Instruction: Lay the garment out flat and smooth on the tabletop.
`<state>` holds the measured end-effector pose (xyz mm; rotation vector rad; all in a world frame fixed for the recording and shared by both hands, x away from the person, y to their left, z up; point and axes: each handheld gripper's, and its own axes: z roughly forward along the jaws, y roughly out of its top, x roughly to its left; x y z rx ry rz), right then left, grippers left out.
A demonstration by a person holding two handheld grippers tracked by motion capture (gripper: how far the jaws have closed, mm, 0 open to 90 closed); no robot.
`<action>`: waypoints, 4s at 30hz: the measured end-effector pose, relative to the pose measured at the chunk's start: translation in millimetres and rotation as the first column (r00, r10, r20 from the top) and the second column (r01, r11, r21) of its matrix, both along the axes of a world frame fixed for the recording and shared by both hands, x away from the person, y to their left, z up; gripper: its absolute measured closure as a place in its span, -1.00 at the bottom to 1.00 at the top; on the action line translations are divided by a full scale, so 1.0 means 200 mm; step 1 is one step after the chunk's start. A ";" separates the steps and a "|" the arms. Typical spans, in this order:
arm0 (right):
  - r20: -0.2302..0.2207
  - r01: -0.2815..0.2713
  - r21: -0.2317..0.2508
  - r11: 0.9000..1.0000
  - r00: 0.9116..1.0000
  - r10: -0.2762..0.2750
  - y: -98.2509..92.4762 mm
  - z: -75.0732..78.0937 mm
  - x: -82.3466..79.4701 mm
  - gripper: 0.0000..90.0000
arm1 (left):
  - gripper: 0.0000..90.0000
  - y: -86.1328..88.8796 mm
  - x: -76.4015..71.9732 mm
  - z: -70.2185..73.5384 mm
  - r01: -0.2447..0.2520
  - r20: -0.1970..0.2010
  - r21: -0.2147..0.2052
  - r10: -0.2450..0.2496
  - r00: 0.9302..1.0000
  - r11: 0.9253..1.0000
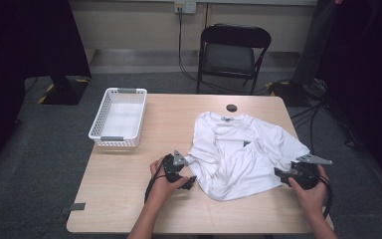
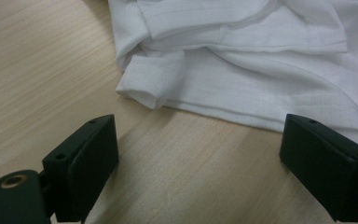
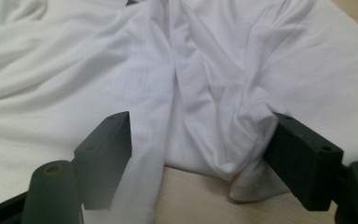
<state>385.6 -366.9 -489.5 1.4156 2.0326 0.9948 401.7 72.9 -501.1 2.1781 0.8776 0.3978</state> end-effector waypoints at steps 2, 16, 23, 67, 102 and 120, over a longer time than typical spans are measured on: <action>-0.011 0.000 -0.012 1.000 1.000 0.000 0.02 -0.03 0.01 -0.47 | -0.76 0.00 0.00 0.00 0.000 0.000 0.000 0.000 1.000 1.000; -0.022 0.138 0.062 0.988 0.990 -0.137 -0.30 0.04 -0.06 0.25 | -0.76 0.00 0.00 0.00 -0.001 0.000 0.000 0.001 1.000 1.000; -0.037 0.118 -0.008 0.993 0.992 -0.118 -0.21 -0.02 -0.01 0.20 | -0.76 0.00 0.00 0.00 -0.001 -0.001 0.001 0.001 1.000 1.000; -0.017 -0.099 -0.041 0.994 0.995 0.098 0.07 -0.06 -0.09 -0.44 | -0.62 -0.01 0.00 0.04 0.005 -0.001 -0.057 -0.005 1.000 0.998; -0.017 -0.097 -0.040 0.994 0.995 0.097 0.07 -0.06 -0.09 -0.45 | 1.00 -0.10 0.24 0.20 -0.102 -0.116 -0.091 0.091 0.989 0.991; -0.017 -0.098 -0.041 0.994 0.995 0.098 0.07 -0.06 -0.09 -0.45 | 0.46 -0.12 0.22 0.15 -0.154 -0.074 -0.118 0.146 0.987 0.981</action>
